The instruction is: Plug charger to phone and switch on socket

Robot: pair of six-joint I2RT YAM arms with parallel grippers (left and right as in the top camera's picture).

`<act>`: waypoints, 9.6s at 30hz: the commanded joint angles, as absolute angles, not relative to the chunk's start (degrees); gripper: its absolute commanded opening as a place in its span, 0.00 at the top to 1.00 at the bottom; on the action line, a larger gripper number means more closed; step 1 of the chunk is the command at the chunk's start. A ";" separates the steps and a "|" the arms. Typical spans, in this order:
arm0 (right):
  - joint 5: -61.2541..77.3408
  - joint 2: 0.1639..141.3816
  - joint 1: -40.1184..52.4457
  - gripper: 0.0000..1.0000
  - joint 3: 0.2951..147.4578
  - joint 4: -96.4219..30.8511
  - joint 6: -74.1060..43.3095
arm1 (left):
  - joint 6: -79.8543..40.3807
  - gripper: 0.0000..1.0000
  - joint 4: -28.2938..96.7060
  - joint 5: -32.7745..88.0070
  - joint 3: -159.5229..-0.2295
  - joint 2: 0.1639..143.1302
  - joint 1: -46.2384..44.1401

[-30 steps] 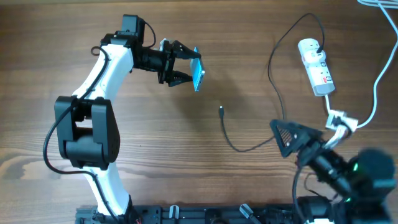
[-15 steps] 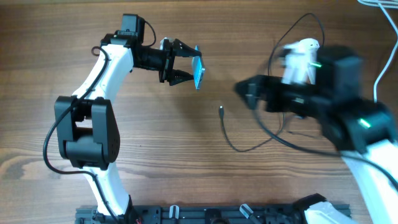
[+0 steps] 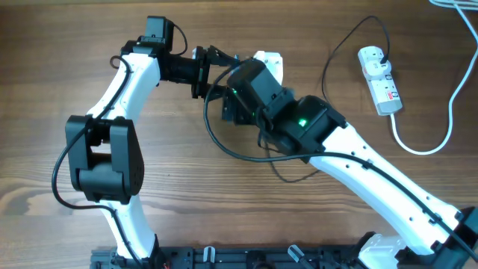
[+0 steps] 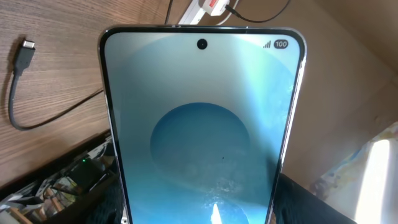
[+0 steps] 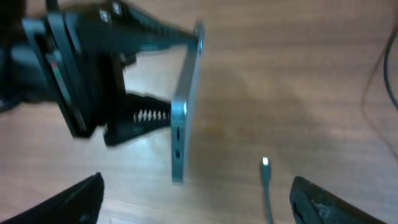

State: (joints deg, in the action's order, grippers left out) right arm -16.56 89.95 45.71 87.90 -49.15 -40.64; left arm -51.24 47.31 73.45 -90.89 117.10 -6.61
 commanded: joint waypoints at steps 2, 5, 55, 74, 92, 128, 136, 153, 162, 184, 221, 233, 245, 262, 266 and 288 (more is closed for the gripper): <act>-21.19 91.74 45.91 0.12 89.52 -46.11 -39.83 | -51.92 0.31 47.09 76.51 -90.76 114.74 -6.20; -21.37 92.99 45.91 0.18 89.52 -44.62 -39.94 | -51.92 0.31 47.09 76.53 -90.76 114.74 -6.20; -24.43 98.06 46.17 0.68 89.52 -38.35 -40.47 | -53.41 0.30 47.11 78.65 -90.76 114.74 -6.20; -24.58 98.06 46.17 0.90 89.52 -38.17 -40.49 | -53.39 0.29 47.11 79.26 -90.76 114.74 -6.20; -24.84 98.04 46.11 0.95 89.54 -38.41 -54.17 | -53.41 0.14 45.21 79.24 -90.76 114.74 -5.74; -21.93 97.84 45.47 0.96 89.54 -39.27 -116.95 | -57.95 0.33 45.21 80.16 -90.76 114.76 -4.40; -21.28 97.84 45.47 0.94 89.54 -39.35 -118.67 | -57.93 0.52 45.21 80.77 -90.76 114.76 -4.40; -18.65 97.84 45.47 0.95 89.52 -37.01 -118.67 | -57.93 0.69 45.21 82.06 -90.76 114.76 -4.38; -15.16 97.84 45.47 0.94 89.52 -37.06 -118.43 | -57.93 0.84 45.21 82.06 -90.76 114.76 -4.38; -11.81 93.97 45.47 0.25 89.58 -34.61 -86.54 | -57.04 0.96 45.19 77.43 -90.76 114.76 -4.38; -10.11 93.67 38.85 0.00 88.38 -71.75 -27.59 | -24.10 0.96 52.16 42.74 -90.76 114.76 -5.52; 6.87 100.31 30.02 0.01 87.72 -67.31 -11.92 | -11.94 0.96 50.72 70.70 -90.76 114.74 0.82; 6.07 102.00 30.15 0.23 71.57 -49.78 -18.48 | -1.72 0.96 53.84 74.52 -90.76 114.74 4.40; 1.15 109.32 33.78 0.50 68.55 -41.47 -25.04 | -1.93 0.96 52.82 69.54 -90.76 114.76 4.40; -0.89 109.38 34.89 0.50 68.55 -40.25 -27.22 | -1.96 0.96 52.97 69.56 -90.76 114.76 4.38; -3.27 111.37 36.16 0.65 68.53 -38.17 -27.49 | -1.96 0.96 53.67 69.56 -90.76 114.76 4.40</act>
State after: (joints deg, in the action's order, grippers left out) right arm -1.83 110.32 35.79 68.69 -38.48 -28.05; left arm -3.44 53.65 68.20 -90.59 116.99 4.40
